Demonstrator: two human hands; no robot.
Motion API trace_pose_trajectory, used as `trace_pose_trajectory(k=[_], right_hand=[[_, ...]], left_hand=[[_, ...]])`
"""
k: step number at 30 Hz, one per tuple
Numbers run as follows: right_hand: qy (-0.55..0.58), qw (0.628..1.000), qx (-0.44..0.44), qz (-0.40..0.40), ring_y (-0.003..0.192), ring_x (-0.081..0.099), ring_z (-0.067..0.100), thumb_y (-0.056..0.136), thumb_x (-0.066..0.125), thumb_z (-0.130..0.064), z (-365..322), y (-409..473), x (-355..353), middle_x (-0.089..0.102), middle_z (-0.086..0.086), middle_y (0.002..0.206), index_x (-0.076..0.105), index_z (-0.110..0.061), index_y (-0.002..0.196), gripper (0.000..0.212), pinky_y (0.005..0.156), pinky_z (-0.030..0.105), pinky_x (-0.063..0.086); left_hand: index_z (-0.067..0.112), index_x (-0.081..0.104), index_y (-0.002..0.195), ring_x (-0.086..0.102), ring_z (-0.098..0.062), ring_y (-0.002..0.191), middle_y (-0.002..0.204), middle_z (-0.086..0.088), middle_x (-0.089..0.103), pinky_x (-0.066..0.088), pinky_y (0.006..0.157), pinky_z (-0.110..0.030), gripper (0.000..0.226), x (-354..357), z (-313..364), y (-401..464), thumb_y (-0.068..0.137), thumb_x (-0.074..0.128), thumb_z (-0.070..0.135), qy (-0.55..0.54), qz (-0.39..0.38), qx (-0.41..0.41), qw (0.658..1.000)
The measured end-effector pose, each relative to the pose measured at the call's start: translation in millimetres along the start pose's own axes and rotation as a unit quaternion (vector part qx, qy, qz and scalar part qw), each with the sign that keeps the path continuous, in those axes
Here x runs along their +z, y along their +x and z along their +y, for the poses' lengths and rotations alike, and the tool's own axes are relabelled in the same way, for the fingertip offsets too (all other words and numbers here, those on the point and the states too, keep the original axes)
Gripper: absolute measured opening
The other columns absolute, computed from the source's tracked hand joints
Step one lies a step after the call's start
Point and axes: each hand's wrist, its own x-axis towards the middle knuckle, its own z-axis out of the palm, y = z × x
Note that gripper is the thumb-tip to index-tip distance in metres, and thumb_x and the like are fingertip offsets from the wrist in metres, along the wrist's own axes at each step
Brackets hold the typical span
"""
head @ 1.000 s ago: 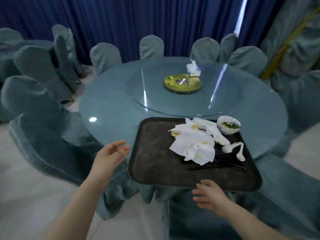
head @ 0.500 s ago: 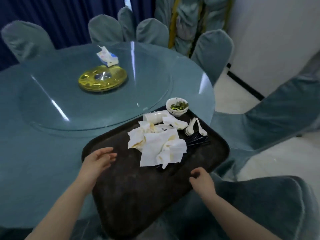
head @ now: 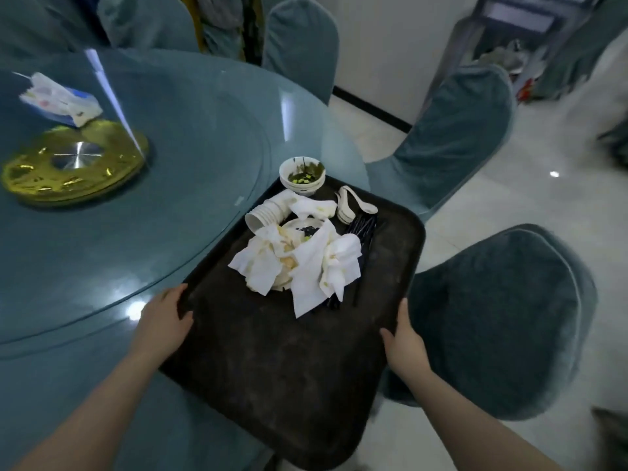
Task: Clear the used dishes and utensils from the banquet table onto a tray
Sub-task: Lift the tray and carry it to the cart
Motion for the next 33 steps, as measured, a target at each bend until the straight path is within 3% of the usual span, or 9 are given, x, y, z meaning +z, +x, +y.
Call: trace_pose_trajectory(k=[4,10,13,17,22,25,28,31,33], right_hand=[[0.004,0.999,0.034,-0.003,0.080,0.063,0.022,0.099,0.047,-0.024,-1,-3,-9,0.060,0.008,0.117,-0.012,-0.039,0.150,0.079,0.076,0.043,0.058],[-0.092,0.991,0.048,0.085,0.062,0.058,0.015,0.100,0.044,-0.029,21,-13,-17,0.062,0.000,0.081,0.000,-0.035,0.152,0.069,0.054,0.029,0.047],[-0.111,0.984,0.055,0.125,0.059,0.059,0.015,0.097,0.046,-0.030,39,-19,-26,0.061,-0.003,0.078,0.003,-0.040,0.151,0.069,0.048,0.027,0.043],[-0.078,0.979,0.054,0.181,0.059,0.054,0.012,0.095,0.046,-0.030,49,-19,-30,0.054,-0.006,0.078,0.012,-0.041,0.150,0.065,0.053,0.028,0.045],[-0.041,0.978,0.026,0.204,0.058,0.053,0.008,0.096,0.043,-0.029,50,-21,-45,0.049,-0.014,0.069,0.021,-0.041,0.149,0.058,0.055,0.028,0.046],[-0.036,0.978,-0.019,0.204,0.060,0.052,0.006,0.096,0.046,-0.025,52,-18,-70,0.060,-0.011,0.080,0.029,-0.038,0.147,0.056,0.055,0.026,0.045],[-0.025,0.978,-0.053,0.199,0.079,0.064,0.015,0.095,0.047,-0.022,49,-16,-100,0.069,-0.005,0.105,0.034,-0.036,0.145,0.054,0.064,0.028,0.050],[-0.016,0.975,-0.082,0.205,0.092,0.066,0.020,0.095,0.046,-0.021,46,-17,-131,0.069,-0.003,0.112,0.036,-0.035,0.145,0.053,0.072,0.033,0.052],[-0.002,0.973,-0.102,0.208,0.097,0.065,0.021,0.096,0.045,-0.021,45,-17,-156,0.067,-0.004,0.116,0.035,-0.035,0.145,0.053,0.075,0.033,0.052]], left_hand=[[0.013,0.044,0.140,0.053,-0.035,0.115,0.130,-0.017,0.053,0.045,0.095,-0.046,0.056,4,-2,11,0.087,0.061,0.013,-0.012,-0.025,0.037,0.999],[0.028,0.042,0.141,0.063,-0.030,0.102,0.123,-0.009,0.063,0.047,0.075,-0.034,0.052,18,12,19,0.091,0.059,0.029,-0.025,-0.077,0.065,0.995],[0.034,0.029,0.147,0.064,-0.030,0.102,0.126,-0.008,0.062,0.045,0.073,-0.032,0.060,32,18,5,0.093,0.056,0.034,-0.012,-0.105,0.061,0.993],[0.025,0.044,0.139,0.063,-0.031,0.102,0.121,-0.011,0.065,0.039,0.069,-0.031,0.048,38,32,-8,0.093,0.058,0.022,-0.057,-0.065,0.032,0.996],[0.012,0.058,0.117,0.057,-0.029,0.108,0.120,-0.011,0.063,0.038,0.081,-0.033,0.034,33,60,-15,0.087,0.052,-0.003,-0.127,-0.041,-0.046,0.990],[0.014,0.059,0.115,0.058,-0.026,0.102,0.119,-0.011,0.064,0.042,0.082,-0.035,0.036,31,71,-33,0.084,0.052,-0.004,-0.144,-0.024,-0.078,0.986],[0.026,0.058,0.116,0.064,-0.028,0.087,0.114,-0.009,0.067,0.051,0.082,-0.041,0.047,22,93,-49,0.080,0.050,-0.003,-0.176,0.004,-0.095,0.980],[0.028,0.052,0.132,0.064,-0.027,0.066,0.120,-0.012,0.065,0.049,0.055,-0.033,0.066,3,124,-58,0.076,0.048,-0.007,-0.162,0.035,-0.076,0.983],[0.028,0.050,0.137,0.063,-0.024,0.066,0.122,-0.014,0.064,0.045,0.051,-0.029,0.068,-10,148,-65,0.078,0.051,-0.006,-0.153,0.064,-0.059,0.984]])
